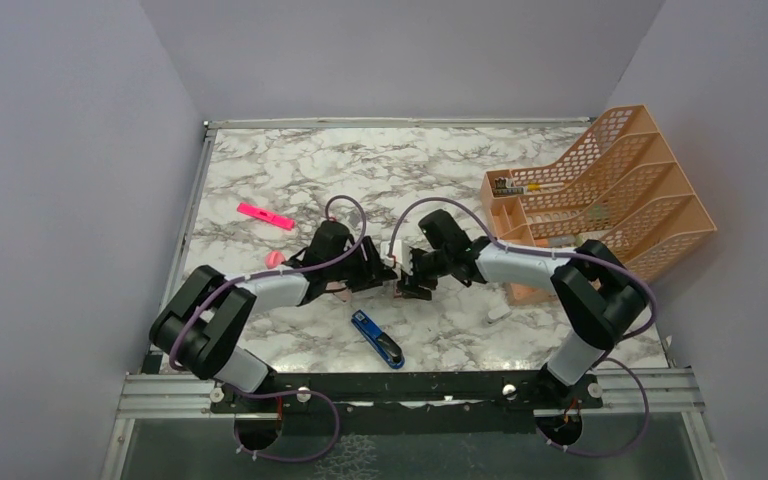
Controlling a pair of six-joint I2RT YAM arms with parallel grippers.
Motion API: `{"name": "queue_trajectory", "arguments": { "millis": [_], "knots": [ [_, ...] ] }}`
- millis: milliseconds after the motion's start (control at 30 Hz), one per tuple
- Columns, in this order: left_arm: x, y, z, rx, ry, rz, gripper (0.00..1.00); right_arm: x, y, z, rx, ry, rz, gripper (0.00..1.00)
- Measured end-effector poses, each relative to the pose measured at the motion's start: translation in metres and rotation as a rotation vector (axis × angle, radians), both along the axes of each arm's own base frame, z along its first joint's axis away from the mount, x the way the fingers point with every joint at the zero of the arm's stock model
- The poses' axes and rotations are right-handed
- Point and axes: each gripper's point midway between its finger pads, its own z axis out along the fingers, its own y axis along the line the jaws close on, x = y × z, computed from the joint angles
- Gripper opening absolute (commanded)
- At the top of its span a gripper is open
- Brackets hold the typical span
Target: Load the staples into the stapler
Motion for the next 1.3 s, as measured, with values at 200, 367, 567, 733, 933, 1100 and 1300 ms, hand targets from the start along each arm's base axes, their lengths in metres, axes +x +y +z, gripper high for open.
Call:
{"name": "queue_trajectory", "arguments": {
  "millis": [200, 367, 567, 733, 933, 1100, 1300],
  "knots": [
    [-0.007, -0.004, -0.01, -0.011, 0.042, -0.034, 0.53, 0.005, -0.002, -0.005, -0.009, 0.018, 0.024, 0.52],
    [-0.008, -0.007, -0.011, -0.024, 0.049, -0.045, 0.51, -0.001, -0.006, -0.01, -0.024, 0.048, 0.037, 0.57],
    [-0.005, -0.01, -0.016, -0.035, 0.052, -0.048, 0.47, -0.003, -0.007, -0.012, -0.029, 0.057, 0.038, 0.59],
    [-0.004, -0.015, -0.019, -0.058, 0.057, -0.054, 0.43, -0.003, -0.007, -0.012, -0.031, 0.058, 0.038, 0.54],
    [-0.003, -0.022, -0.02, -0.091, 0.058, -0.067, 0.37, -0.003, -0.007, -0.012, -0.029, 0.057, 0.034, 0.48],
    [-0.005, -0.027, -0.023, -0.104, 0.057, -0.08, 0.33, -0.002, -0.007, -0.012, -0.028, 0.057, 0.034, 0.48],
    [-0.006, -0.028, -0.026, -0.118, 0.059, -0.087, 0.31, -0.002, -0.006, -0.012, -0.026, 0.057, 0.032, 0.49]
  ]
}}
